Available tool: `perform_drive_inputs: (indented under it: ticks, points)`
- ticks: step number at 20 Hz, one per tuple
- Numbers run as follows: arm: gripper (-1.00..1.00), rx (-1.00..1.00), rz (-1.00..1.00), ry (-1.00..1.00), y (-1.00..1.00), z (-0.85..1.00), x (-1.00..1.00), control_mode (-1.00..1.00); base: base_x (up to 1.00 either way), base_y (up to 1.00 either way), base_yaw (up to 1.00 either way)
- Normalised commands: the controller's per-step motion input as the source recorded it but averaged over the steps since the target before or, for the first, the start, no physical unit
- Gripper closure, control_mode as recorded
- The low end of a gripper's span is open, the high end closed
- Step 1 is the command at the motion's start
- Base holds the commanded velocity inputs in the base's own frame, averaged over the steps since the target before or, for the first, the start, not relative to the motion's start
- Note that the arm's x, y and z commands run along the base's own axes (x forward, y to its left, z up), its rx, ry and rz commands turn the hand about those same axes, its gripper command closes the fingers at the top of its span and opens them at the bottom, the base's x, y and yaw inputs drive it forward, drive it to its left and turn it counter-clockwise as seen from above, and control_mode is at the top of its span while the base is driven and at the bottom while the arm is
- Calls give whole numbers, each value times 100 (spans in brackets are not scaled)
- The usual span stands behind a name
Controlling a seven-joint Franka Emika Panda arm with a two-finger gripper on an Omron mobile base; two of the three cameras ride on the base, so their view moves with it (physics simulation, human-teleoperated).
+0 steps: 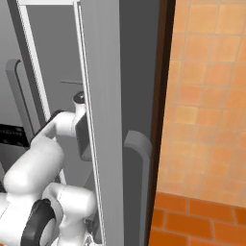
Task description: Place one onion and one chicken drumstick in each tupperware on the nearby counter, to pack two identical lunches.
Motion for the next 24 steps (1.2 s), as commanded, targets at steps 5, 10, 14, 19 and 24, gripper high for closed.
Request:
perform_drive_inputs:
  ticks: [5,10,14,19,24]
  points:
    - [-100,0,-2,-5,0,-2,72,-100,0,0,0]
    - [-100,0,-1,-2,-1,0,77,-100,0,0,0]
    - [-100,0,0,-1,-4,-2,77,-100,0,0,0]
    - [-100,0,0,0,-10,-20,61,-100,0,0,0]
    - [-100,0,-1,0,-11,-30,57,-100,0,0,0]
